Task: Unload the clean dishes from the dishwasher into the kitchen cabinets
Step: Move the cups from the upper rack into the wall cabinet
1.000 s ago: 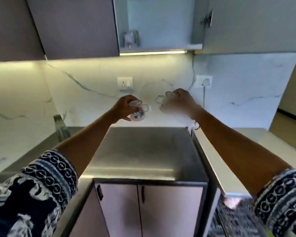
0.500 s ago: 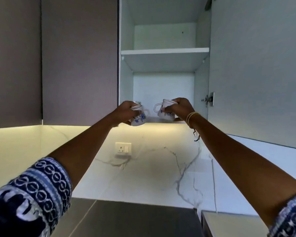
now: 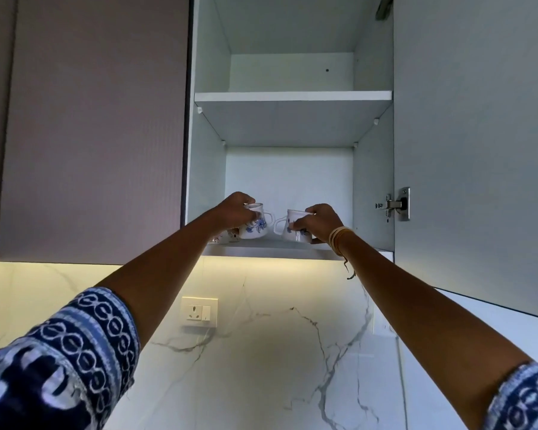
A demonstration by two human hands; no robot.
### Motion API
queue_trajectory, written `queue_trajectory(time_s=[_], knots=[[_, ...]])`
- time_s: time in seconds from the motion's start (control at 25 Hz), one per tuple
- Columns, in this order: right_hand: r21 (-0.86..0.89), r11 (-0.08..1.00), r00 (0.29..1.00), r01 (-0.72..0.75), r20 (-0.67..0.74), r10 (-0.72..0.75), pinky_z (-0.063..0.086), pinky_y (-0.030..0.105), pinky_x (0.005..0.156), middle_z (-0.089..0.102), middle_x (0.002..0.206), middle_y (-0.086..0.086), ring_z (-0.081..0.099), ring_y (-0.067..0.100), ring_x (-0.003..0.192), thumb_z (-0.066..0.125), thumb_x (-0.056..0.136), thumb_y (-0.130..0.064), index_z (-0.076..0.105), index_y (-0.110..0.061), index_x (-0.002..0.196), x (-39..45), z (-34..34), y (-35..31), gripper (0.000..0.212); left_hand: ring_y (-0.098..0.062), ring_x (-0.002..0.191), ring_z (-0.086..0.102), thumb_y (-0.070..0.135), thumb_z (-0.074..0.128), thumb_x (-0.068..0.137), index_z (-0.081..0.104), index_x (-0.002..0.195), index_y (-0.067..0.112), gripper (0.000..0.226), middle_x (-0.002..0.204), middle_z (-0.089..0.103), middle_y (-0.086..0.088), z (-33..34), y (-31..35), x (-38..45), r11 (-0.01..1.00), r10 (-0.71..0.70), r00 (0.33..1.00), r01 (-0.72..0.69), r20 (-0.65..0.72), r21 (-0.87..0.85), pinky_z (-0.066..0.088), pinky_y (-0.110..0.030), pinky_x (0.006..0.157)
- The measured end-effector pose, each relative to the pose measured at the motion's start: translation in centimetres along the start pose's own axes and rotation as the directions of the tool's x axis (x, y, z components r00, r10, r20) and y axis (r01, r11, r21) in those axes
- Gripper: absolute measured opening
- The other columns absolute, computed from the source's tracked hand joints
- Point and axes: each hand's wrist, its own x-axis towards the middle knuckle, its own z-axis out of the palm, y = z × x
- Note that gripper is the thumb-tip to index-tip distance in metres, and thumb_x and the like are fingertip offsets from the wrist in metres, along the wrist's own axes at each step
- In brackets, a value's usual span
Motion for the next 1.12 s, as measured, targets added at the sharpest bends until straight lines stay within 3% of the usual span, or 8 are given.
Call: queue_trajectory(time_s=[0.36,0.52,0.6,0.72,0.8,0.92,1.04,1.12], knots=[[-0.121,0.992,0.999,-0.037,0.031,0.041,0.052,0.037,0.064,0.059,0.066,0.01,0.056,0.025,0.065,0.071,0.038,-0.028,0.063,-0.005,0.065,4.6,1.9,2.5,0.036,-0.023,0.09,0.057,0.013,0.06,0.092,0.043,0.134,0.013,0.045,0.111,0.052,-0.01,1.5,-3.0,3.9,0.996,-0.082,0.992,0.079,0.097,0.042,0.05,-0.028,0.066],[-0.147,0.988,0.998,-0.044,0.047,0.051,0.048,0.028,0.057,0.064,0.072,0.01,0.057,0.023,0.063,0.072,0.034,-0.03,0.071,0.002,0.084,5.8,2.3,3.2,0.059,-0.018,0.066,0.051,0.007,0.055,0.093,0.043,0.132,0.014,0.042,0.089,0.052,-0.009,1.7,-3.9,4.5,0.997,-0.074,0.989,0.075,0.126,0.002,0.044,-0.027,0.059],[-0.14,0.989,0.998,-0.042,0.047,0.049,0.048,0.028,0.057,0.07,0.082,0.014,0.059,0.023,0.064,0.07,0.03,-0.034,0.069,-0.003,0.092,6.2,2.4,3.5,0.07,-0.019,0.065,0.051,0.003,0.052,0.092,0.045,0.132,0.012,0.042,0.096,0.054,-0.015,1.8,-4.2,4.9,0.998,-0.049,0.992,0.046,0.112,0.034,0.044,-0.028,0.06],[-0.138,0.989,0.995,-0.061,0.073,0.071,0.047,0.032,0.063,0.071,0.083,0.013,0.059,0.023,0.065,0.073,0.044,-0.029,0.062,-0.007,0.104,6.1,2.5,3.5,0.066,-0.027,0.091,0.059,0.002,0.055,0.088,0.048,0.132,0.006,0.045,0.123,0.055,-0.018,2.1,-3.9,5.4,0.958,0.026,0.986,-0.071,0.164,0.276,0.05,-0.033,0.074],[-0.201,0.979,0.994,-0.032,0.097,0.052,0.046,0.031,0.07,0.065,0.091,0.005,0.059,0.02,0.076,0.08,0.059,-0.033,0.058,-0.012,0.103,6.0,2.7,3.4,0.054,-0.029,0.118,0.053,0.008,0.056,0.088,0.049,0.13,0.003,0.043,0.135,0.052,-0.014,2.7,-3.3,5.5,0.802,0.076,0.972,-0.193,0.224,0.566,0.044,-0.034,0.095],[-0.368,0.929,0.997,0.038,0.078,-0.01,0.044,0.028,0.082,0.061,0.111,0.001,0.057,0.018,0.098,0.081,0.06,-0.054,0.059,-0.021,0.102,7.0,3.0,4.2,0.058,-0.028,0.125,0.049,0.008,0.054,0.089,0.049,0.132,0.004,0.044,0.136,0.053,-0.011,3.3,-3.5,6.0,0.674,0.179,0.956,-0.292,0.234,0.679,0.036,-0.032,0.102],[-0.271,0.963,1.0,0.001,0.029,0.008,0.05,0.033,0.089,0.065,0.111,0.005,0.06,0.022,0.099,0.086,0.06,-0.04,0.064,-0.016,0.105,7.9,2.6,4.8,0.055,-0.033,0.1,0.06,-0.002,0.052,0.083,0.052,0.123,0.01,0.041,0.112,0.065,-0.015,3.4,-4.8,6.6,0.769,0.264,0.951,-0.31,0.164,0.56,0.043,-0.034,0.083],[-0.121,0.991,0.996,-0.058,0.056,0.065,0.05,0.036,0.086,0.063,0.098,0.011,0.06,0.026,0.09,0.084,0.066,-0.017,0.064,0.001,0.107,7.5,2.2,4.6,0.049,-0.029,0.076,0.053,-0.005,0.044,0.083,0.051,0.108,0.013,0.032,0.094,0.064,-0.014,3.5,-5.0,6.9,0.89,0.208,0.971,-0.239,0.121,0.387,0.039,-0.032,0.064]])
